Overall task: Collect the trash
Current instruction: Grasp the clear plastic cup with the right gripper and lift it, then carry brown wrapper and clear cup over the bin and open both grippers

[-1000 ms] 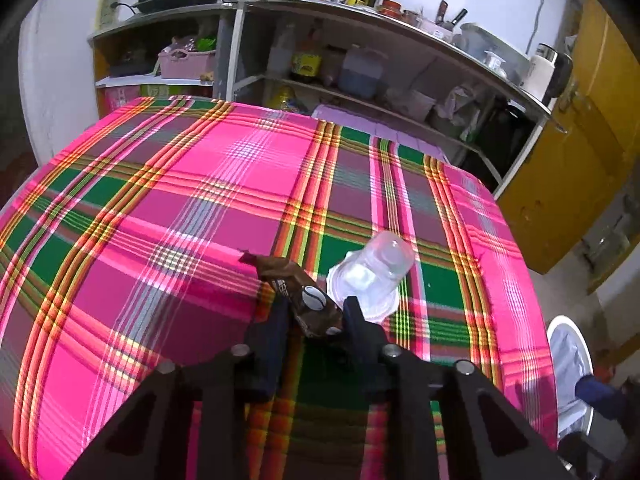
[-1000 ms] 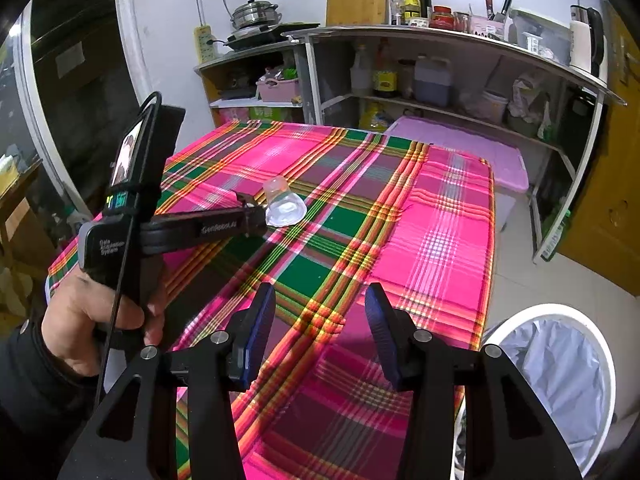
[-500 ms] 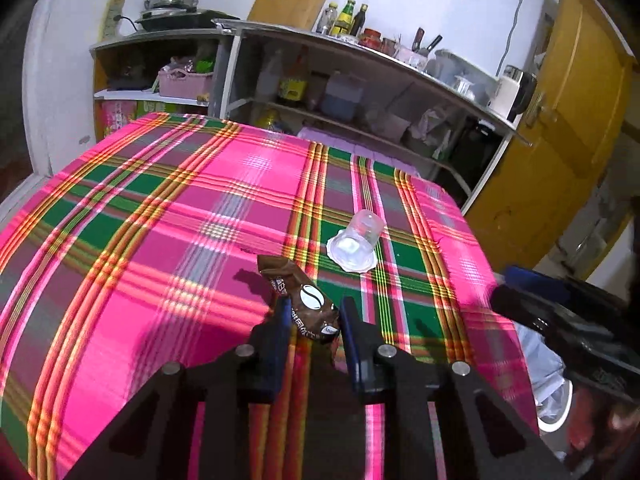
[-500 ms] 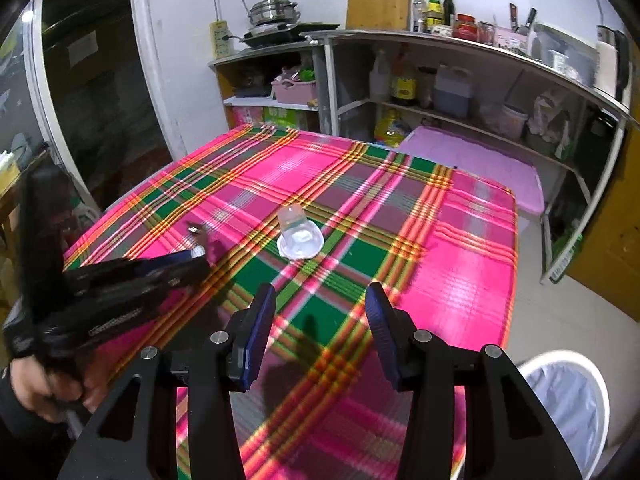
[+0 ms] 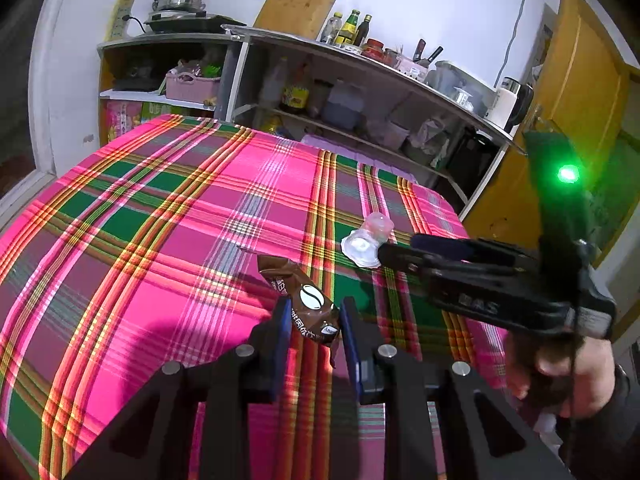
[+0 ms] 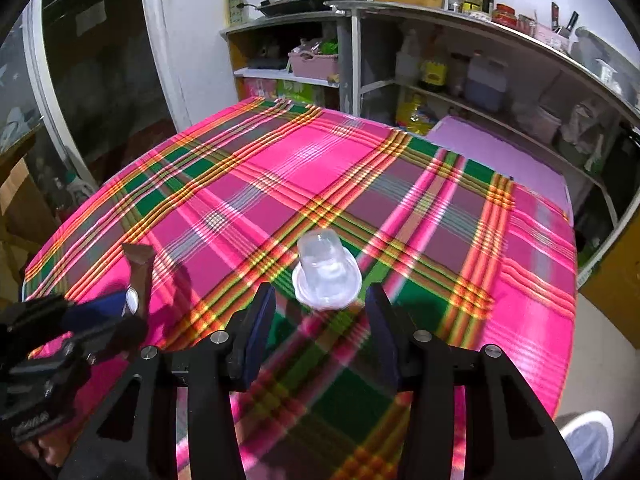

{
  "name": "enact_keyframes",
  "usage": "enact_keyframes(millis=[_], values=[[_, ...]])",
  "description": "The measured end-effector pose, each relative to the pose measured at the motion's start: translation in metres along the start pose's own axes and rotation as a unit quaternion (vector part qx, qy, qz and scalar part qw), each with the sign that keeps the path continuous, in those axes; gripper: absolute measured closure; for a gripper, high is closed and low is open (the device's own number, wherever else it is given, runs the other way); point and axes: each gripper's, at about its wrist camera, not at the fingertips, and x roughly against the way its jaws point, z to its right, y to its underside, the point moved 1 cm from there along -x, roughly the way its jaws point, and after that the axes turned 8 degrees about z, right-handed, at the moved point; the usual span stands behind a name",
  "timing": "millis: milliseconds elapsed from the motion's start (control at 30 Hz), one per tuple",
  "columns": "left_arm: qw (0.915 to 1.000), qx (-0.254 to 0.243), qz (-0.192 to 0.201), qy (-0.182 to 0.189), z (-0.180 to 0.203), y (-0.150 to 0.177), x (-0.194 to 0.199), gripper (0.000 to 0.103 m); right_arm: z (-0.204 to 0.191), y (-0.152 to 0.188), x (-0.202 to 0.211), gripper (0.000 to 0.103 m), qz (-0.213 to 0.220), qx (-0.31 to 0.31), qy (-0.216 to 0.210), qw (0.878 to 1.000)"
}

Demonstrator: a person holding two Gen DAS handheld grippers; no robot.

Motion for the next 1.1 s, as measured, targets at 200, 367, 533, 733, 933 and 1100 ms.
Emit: enact_keyframes(millis=[200, 367, 533, 733, 933, 1100], values=[[1.0, 0.003, -0.003, 0.004, -0.004, 0.002, -0.003, 0.078, -0.002, -0.008, -0.023, 0.055, -0.009, -0.004, 0.004, 1.0], [0.9999, 0.01, -0.009, 0.002, -0.009, 0.004, -0.007, 0.078, -0.004, -0.009, -0.028, 0.072, -0.008, -0.005, 0.004, 1.0], [0.9999, 0.006, -0.009, 0.0, -0.007, 0.006, -0.005, 0.078, -0.003, -0.004, -0.016, 0.072, -0.001, -0.017, -0.003, 1.0], [1.0, -0.003, -0.003, 0.003, 0.008, 0.01, 0.011, 0.078, 0.002, 0.008, 0.036, 0.072, 0.026, -0.032, -0.004, 0.999], [0.9995, -0.019, -0.002, 0.024, 0.043, 0.022, 0.034, 0.078, 0.01, 0.036, 0.106, 0.072, 0.053, -0.054, 0.004, 0.997], [0.9977, -0.044, -0.005, 0.051, 0.083, 0.032, 0.05, 0.078, 0.026, 0.068, 0.16, 0.072, 0.068, -0.082, 0.025, 0.994]])
